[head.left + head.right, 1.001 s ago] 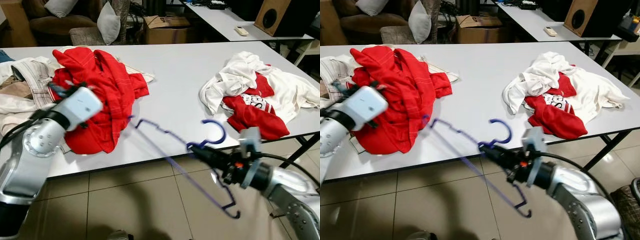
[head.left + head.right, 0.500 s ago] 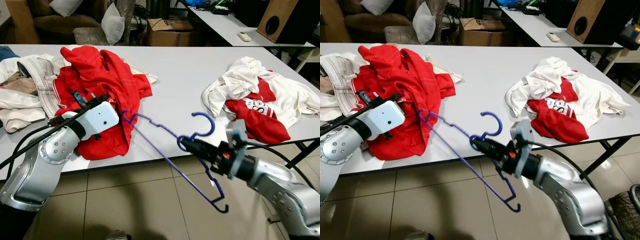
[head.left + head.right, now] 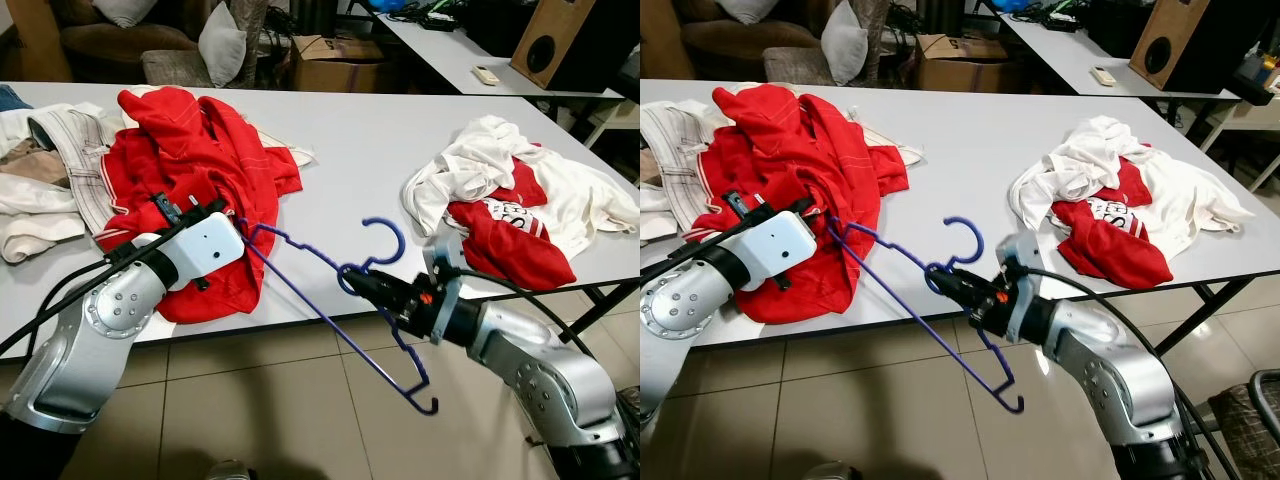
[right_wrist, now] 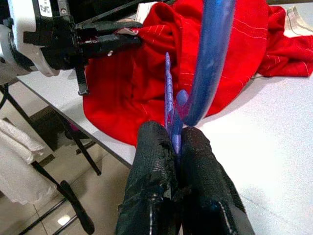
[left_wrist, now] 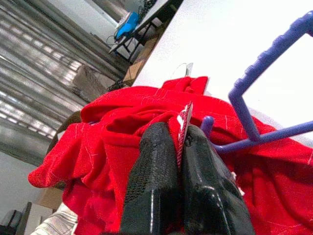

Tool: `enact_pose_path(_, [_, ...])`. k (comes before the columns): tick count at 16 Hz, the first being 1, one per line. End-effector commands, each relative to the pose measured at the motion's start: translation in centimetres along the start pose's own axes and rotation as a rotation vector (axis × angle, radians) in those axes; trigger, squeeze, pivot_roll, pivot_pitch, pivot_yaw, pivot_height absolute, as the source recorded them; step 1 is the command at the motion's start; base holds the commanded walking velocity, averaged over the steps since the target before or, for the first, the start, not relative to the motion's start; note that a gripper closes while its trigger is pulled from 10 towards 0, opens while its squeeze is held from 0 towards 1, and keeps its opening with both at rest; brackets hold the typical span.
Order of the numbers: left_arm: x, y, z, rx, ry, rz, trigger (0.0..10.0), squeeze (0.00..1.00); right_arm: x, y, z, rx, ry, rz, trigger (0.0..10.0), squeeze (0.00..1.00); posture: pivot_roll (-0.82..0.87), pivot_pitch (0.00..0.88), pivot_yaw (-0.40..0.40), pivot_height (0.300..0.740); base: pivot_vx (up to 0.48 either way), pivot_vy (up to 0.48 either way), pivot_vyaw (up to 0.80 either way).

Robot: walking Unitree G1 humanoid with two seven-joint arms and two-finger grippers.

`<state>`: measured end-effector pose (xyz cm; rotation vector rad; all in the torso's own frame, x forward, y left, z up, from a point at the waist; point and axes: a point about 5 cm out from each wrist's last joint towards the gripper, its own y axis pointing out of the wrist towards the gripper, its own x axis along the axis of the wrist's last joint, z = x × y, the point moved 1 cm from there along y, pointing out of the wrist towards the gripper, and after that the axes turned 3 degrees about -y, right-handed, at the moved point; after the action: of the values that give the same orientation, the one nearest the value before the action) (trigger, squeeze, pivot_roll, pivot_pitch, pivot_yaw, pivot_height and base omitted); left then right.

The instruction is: Hang hanger

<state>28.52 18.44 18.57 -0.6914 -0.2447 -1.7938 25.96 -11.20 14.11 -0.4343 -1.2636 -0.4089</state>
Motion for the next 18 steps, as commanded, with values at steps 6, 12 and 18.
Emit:
enact_pose_path(6, [1.7,-0.4,-2.4,-0.186,-0.028,-0.122,0.0,0.0,-0.3,2.0,-1.0,-0.046,0.007,0.021,10.0,0.0,0.03,0.0,-0.12,0.74,0.0,0.0,0.0])
enact_pose_path(12, [1.1,-1.0,-4.2,-0.306,-0.042,-0.081,0.0,0.0,-0.9,4.7,-2.6,-0.165,-0.048,0.051,10.0,0.0,0.04,0.0,-0.132,0.74,0.0,0.0,0.0])
enact_pose_path(18, [-2.2,-1.3,-3.1,-0.221,0.005,0.152,0.0,0.0,3.4,3.4,-5.7,-0.38,0.062,-0.298,10.0,0.0,0.04,0.0,-0.129,0.74,0.0,0.0,0.0])
